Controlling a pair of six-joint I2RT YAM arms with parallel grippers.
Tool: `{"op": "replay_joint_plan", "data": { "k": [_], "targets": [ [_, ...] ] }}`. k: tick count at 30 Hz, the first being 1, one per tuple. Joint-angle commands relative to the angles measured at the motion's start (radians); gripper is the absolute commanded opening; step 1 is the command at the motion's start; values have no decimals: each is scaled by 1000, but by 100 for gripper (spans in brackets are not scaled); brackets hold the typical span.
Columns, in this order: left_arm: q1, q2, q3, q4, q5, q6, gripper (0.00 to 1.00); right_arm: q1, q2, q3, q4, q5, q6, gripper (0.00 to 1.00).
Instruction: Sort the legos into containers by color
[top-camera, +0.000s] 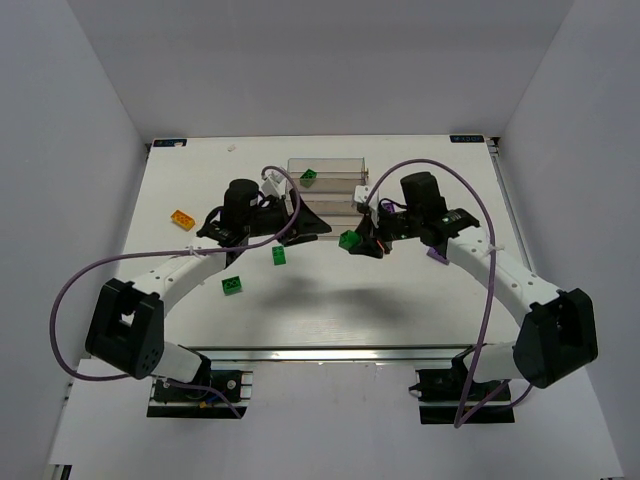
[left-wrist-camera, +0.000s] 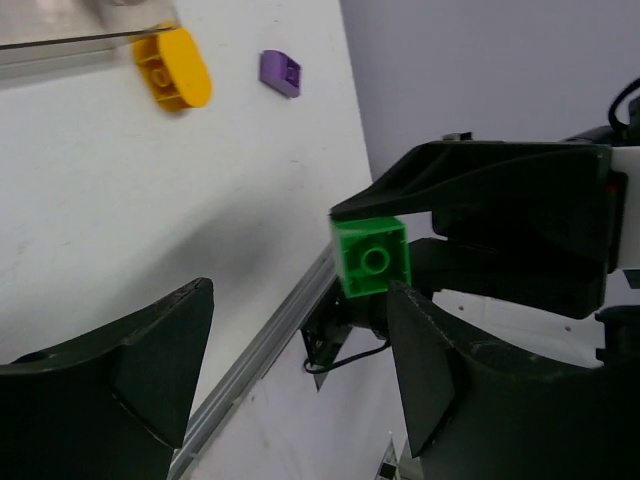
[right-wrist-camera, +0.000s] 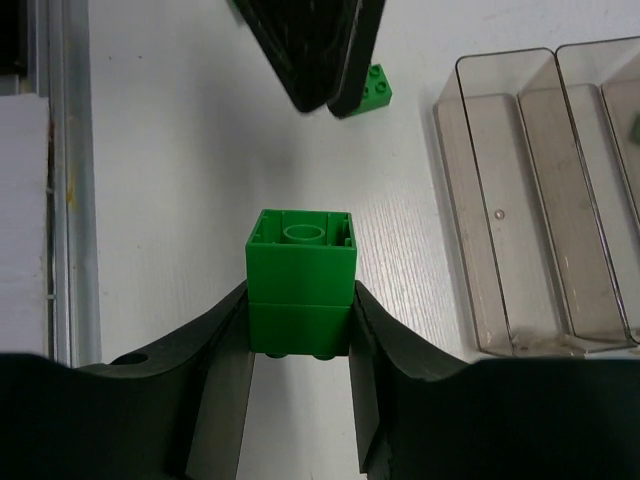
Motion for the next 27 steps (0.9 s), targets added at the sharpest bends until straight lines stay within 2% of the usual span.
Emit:
{"op": "replay_joint_plan", "data": {
  "k": [1,5,13,17,18,21,27],
  "targets": [
    [-38,6,21,157,62,-59,80,20,26,48,48,-54,34,0],
    [-64,42,49,195,67,-72,80,46,41,64,61,-23,54,0],
    [-113,102,90,143,66,-49,77,70,47,65,94,25,89,0],
    [-123,118,110,111,61,-37,63,78,47,61,104,46,95,0],
    [-123,122,115,103,61,-30,53,78,46,61,104,55,97,0],
    [-132,132,135,74,52,-15,44,76,49,58,102,72,92,0],
    [-132,147,162,42,43,5,13,75,41,36,101,106,74,0]
  ]
}}
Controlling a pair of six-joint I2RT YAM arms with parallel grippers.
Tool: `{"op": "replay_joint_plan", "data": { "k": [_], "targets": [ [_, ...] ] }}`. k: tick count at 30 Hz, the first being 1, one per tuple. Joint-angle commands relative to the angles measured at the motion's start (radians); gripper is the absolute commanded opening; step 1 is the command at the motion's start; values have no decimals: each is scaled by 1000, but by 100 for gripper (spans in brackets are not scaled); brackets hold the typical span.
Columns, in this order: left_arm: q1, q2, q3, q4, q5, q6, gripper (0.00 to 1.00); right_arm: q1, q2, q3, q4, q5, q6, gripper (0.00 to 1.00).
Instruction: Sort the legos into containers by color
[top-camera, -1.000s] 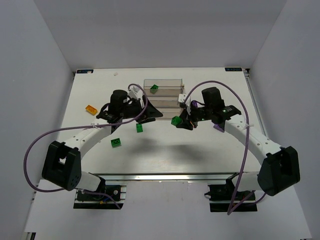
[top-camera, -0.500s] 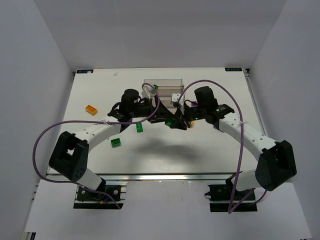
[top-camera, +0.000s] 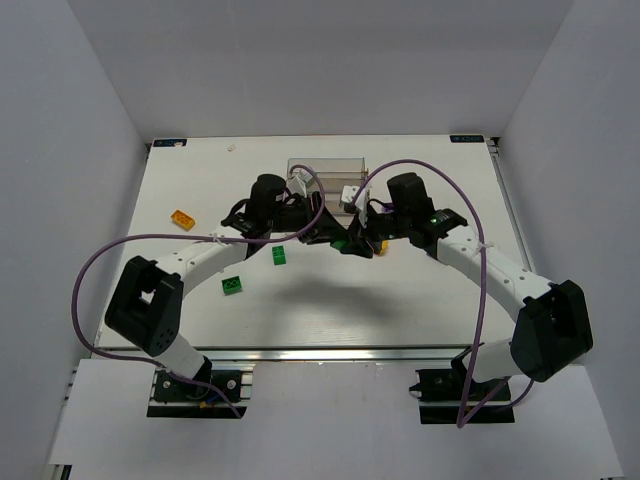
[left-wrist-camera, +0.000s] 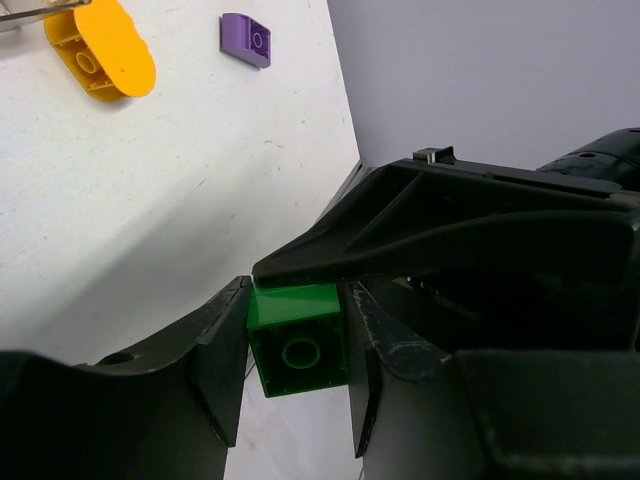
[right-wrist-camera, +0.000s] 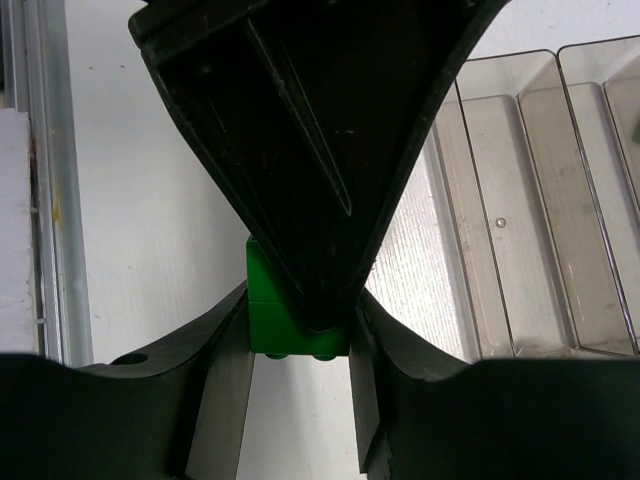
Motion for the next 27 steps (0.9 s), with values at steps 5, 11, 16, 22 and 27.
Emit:
{"op": "replay_joint_plan", "data": {
  "k": [5,11,16,22,27],
  "targets": [
    [15,-17,88,-119,-37,87,3,-7,-20,-35,28,71,-29,0],
    [65,-54,168,-241,-149,170,0,-27,-37,-84,26,111,-61,0],
    [124,-52,214,-257,-237,182,0,-56,-5,-70,35,132,-65,0],
    [180,34,317,-268,-254,211,0,-85,20,-53,46,142,-79,0],
    [201,179,449,-225,-303,256,0,-102,35,-22,55,143,-62,0]
  ]
}}
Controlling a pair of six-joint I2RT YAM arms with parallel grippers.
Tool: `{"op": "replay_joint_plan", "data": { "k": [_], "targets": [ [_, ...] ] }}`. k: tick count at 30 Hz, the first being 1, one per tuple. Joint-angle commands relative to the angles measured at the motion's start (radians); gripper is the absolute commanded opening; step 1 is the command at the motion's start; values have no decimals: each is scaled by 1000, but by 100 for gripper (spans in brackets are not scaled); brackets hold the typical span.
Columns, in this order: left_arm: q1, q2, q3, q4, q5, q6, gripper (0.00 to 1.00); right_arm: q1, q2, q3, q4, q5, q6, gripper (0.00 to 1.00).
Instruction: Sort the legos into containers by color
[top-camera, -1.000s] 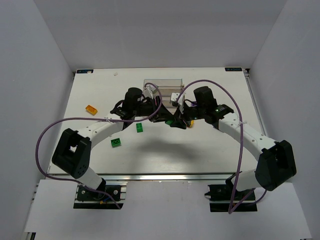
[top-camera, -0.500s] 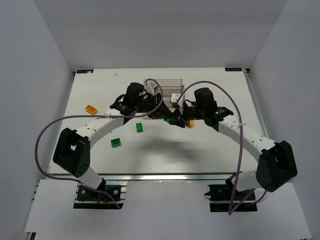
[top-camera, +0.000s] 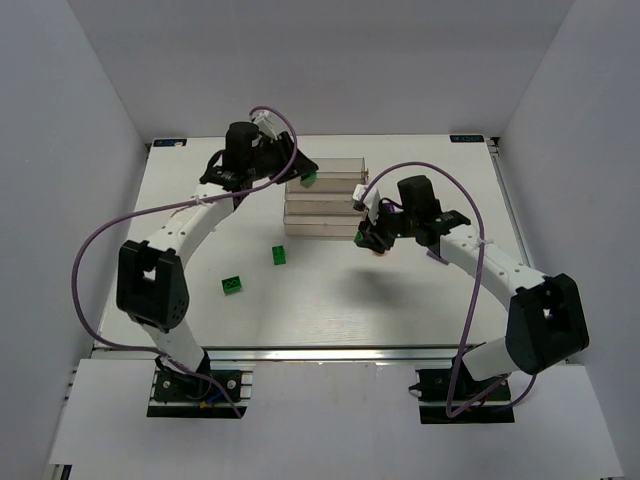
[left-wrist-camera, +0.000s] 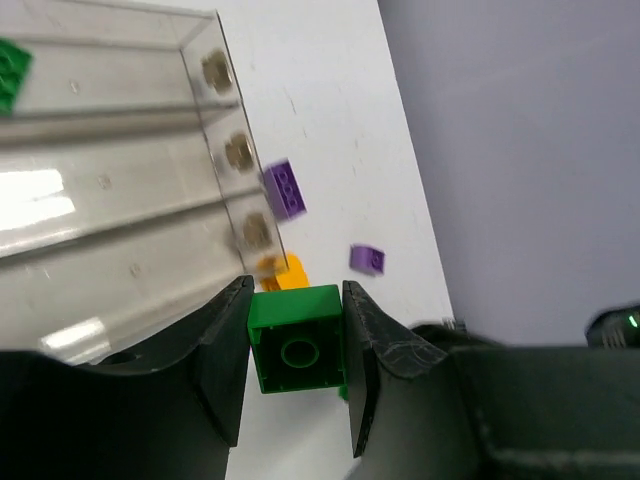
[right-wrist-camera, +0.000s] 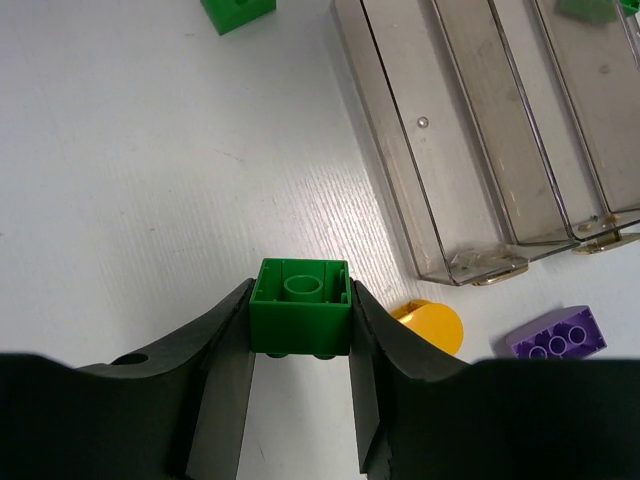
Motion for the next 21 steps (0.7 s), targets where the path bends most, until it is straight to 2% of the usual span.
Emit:
{"op": "replay_joint_plan", "data": {
  "k": [1,8,13,17,21],
  "targets": [
    [5,91,85,30,-62,56,0,-15,8,48,10,3,3,0],
    [5,316,304,79,-246,105,0,-29,-9,76,11,1,44,0],
    [5,452,405,95,-340,107,0,-29,-15,88,44,0,113,0],
    [-4,552,516,61,-389,110,6,-29,-1,106,71,26,165,0],
    [-4,637,609,18,-418,110,17,-30,14,122,113,79,219,0]
  ]
}}
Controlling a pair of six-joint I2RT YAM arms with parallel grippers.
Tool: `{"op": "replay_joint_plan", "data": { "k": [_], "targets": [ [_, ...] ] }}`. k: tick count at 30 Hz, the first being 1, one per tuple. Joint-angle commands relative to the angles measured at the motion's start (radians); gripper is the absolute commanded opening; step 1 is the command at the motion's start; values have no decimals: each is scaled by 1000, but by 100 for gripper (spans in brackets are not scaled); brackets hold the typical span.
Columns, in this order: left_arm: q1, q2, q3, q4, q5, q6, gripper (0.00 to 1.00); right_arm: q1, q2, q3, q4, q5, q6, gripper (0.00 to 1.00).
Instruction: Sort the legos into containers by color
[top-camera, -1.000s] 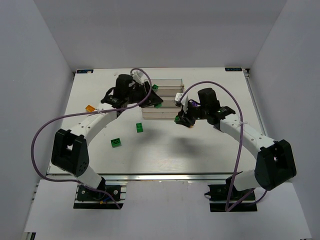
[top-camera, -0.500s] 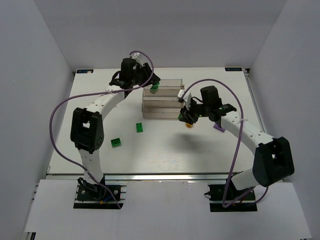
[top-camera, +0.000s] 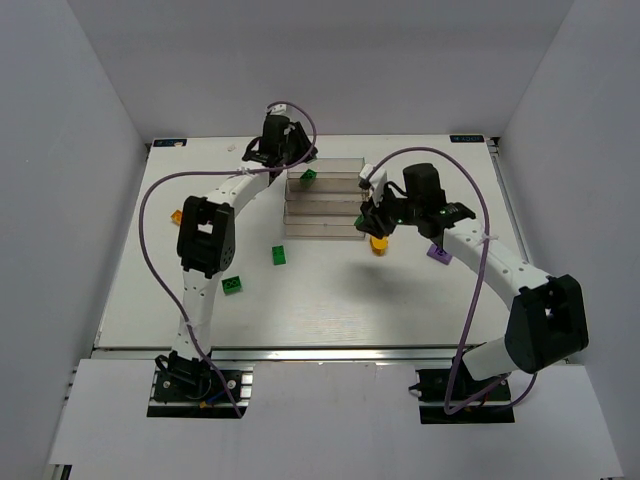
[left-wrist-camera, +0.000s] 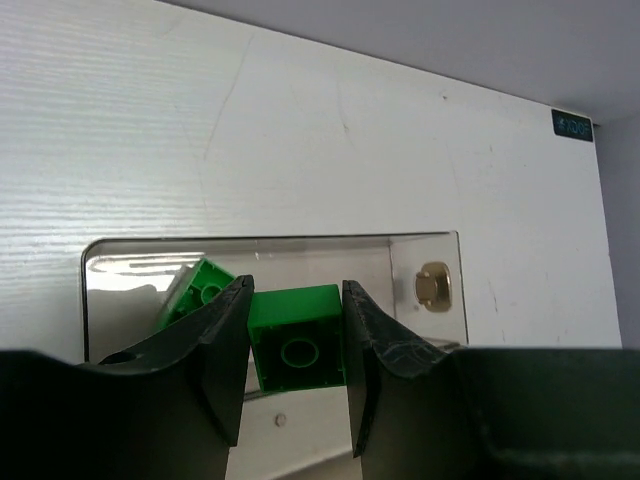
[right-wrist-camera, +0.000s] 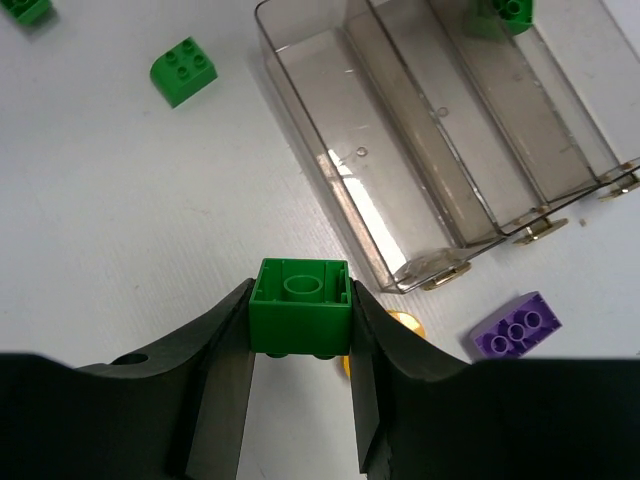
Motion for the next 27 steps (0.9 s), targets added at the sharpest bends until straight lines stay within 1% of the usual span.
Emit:
{"op": "replay_joint_plan", "data": {
  "k": [1,3,4,6,7,10,13,14,16,17,20,23,24,25,26,27],
  "targets": [
    [-4,20,103,-33,-64,11,20,-2,18,61,85,58,74,0],
    [-4,59,142,-70,-71,13,27,-4,33,73,102,84,114,0],
    [-4,71,177,-85,-73,16,35,-5,53,94,102,104,128,0],
    [-4,89,185,-112,-68,20,39,-11,74,119,117,122,178,0],
    [-4,88,174,-116,-65,24,43,-8,102,145,122,133,194,0],
    [-4,73,131,-110,-62,25,50,-10,169,194,151,188,276,0],
    [-4,59,97,-107,-62,25,53,-8,260,283,151,223,329,0],
    [-4,56,90,-109,-62,24,58,-11,283,327,151,227,335,0],
    [-4,45,90,-110,-58,25,62,-13,350,372,146,233,350,0],
    [-4,44,90,-109,-58,25,67,-13,370,412,146,234,352,0],
    [-4,33,99,-115,-58,28,71,-13,446,470,143,236,372,0],
    [-4,-7,99,-130,-73,36,72,-20,513,541,146,246,410,0],
    [-4,-28,76,-129,-73,46,72,-19,548,570,152,253,422,0],
    [-4,-54,53,-126,-112,51,72,-22,562,584,160,274,462,0],
    [-4,-126,22,-112,-125,57,72,-20,576,599,166,297,484,0],
    [-4,-171,-52,-101,-148,68,72,-17,600,617,171,318,496,0]
  ]
}}
